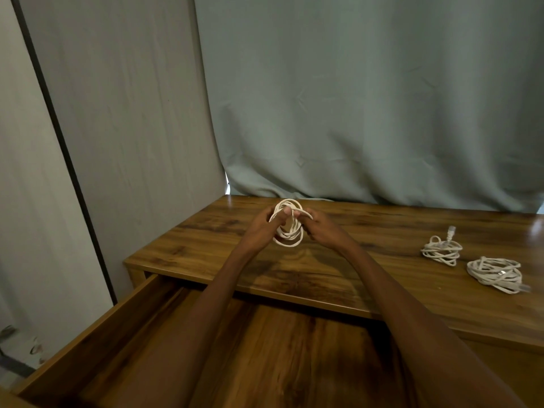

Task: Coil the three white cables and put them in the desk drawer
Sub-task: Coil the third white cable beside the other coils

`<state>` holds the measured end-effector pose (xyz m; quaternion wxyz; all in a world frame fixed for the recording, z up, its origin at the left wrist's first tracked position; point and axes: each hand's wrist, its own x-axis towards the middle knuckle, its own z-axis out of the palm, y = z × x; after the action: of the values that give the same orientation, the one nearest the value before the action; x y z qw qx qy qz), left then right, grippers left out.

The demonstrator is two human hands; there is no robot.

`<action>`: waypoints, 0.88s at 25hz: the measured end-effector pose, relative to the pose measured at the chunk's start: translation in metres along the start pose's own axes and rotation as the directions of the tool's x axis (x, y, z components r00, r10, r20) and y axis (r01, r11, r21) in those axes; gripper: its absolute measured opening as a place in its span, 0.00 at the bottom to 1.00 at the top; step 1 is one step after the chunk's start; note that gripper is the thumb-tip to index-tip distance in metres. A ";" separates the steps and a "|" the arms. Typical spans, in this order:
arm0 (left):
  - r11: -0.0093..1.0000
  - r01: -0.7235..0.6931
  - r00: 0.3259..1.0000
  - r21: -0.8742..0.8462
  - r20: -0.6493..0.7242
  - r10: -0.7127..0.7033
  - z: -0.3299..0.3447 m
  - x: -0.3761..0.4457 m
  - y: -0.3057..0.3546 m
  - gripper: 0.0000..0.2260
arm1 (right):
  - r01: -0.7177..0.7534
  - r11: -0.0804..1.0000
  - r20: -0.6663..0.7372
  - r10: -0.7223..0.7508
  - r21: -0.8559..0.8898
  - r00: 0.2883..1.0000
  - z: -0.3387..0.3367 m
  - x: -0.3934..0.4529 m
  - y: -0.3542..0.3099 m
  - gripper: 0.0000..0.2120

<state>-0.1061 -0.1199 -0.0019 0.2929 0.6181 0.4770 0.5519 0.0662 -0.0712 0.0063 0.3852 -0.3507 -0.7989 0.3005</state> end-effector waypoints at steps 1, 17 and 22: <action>1.000 0.014 1.000 0.000 0.014 -0.014 -0.002 0.002 -0.001 0.16 | -0.008 1.000 0.042 0.007 0.025 0.999 -0.001 -0.003 0.001 0.14; 0.981 -0.106 0.987 0.162 0.134 0.084 0.002 0.004 -0.010 0.15 | 0.187 0.978 -0.362 -0.206 -0.088 0.909 -0.001 -0.003 0.017 0.08; 0.987 -0.057 0.981 0.152 0.192 0.027 0.009 -0.001 -0.003 0.16 | 0.112 0.932 -0.523 -0.290 -0.345 0.802 -0.006 0.004 0.021 0.10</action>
<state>-0.0985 -0.1182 -0.0063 0.2756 0.6988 0.4759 0.4574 0.0764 -0.0549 -0.0041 0.5769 -0.3900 -0.7175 0.0164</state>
